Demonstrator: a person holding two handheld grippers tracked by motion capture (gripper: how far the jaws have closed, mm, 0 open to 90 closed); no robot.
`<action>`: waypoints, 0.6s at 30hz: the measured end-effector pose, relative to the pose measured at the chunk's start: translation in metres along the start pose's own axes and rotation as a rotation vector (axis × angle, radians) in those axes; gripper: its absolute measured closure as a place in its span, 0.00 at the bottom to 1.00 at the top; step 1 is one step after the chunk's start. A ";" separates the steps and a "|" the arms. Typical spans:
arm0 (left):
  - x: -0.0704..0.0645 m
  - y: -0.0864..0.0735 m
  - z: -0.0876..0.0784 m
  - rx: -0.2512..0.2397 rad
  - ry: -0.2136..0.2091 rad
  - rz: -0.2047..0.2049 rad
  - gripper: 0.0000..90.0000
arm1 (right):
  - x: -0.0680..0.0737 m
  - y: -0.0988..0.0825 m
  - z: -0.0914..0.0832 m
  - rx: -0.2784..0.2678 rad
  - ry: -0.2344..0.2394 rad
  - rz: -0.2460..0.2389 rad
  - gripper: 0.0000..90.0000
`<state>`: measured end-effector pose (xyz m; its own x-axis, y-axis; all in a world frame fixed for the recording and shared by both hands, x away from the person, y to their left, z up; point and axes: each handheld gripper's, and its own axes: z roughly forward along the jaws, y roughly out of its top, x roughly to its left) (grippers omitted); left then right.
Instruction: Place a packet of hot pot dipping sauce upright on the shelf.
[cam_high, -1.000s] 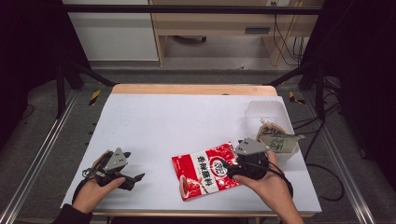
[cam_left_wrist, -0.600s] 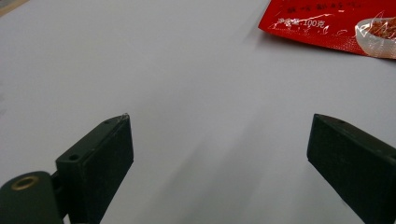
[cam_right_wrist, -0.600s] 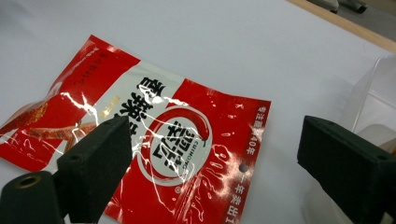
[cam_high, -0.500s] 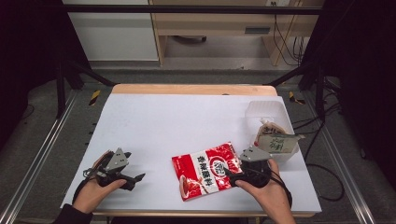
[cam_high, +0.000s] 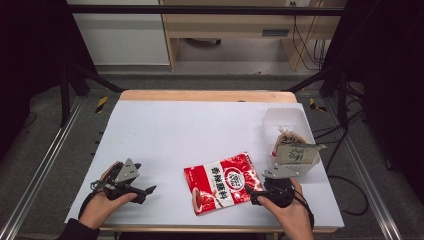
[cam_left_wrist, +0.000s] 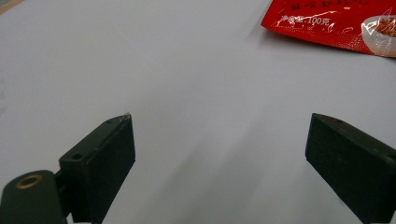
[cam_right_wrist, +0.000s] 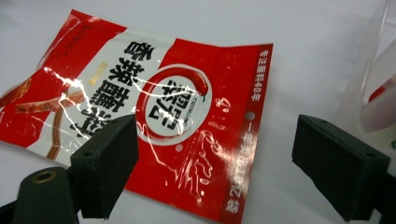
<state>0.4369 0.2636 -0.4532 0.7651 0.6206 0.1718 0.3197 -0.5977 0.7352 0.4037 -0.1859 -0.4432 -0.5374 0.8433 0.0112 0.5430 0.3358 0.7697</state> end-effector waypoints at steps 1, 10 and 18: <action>-0.001 0.001 0.000 -0.001 0.000 0.004 0.09 | 0.000 -0.002 0.000 0.002 0.004 0.004 0.17; -0.002 0.003 0.000 0.001 0.004 0.015 0.09 | -0.004 -0.010 0.002 0.014 -0.005 0.032 0.22; -0.003 0.003 0.002 0.004 -0.003 0.019 0.09 | -0.005 -0.015 0.008 0.050 0.003 0.062 0.24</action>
<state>0.4368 0.2590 -0.4531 0.7726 0.6075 0.1844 0.3069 -0.6116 0.7292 0.4033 -0.1916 -0.4595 -0.5037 0.8618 0.0595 0.6069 0.3040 0.7343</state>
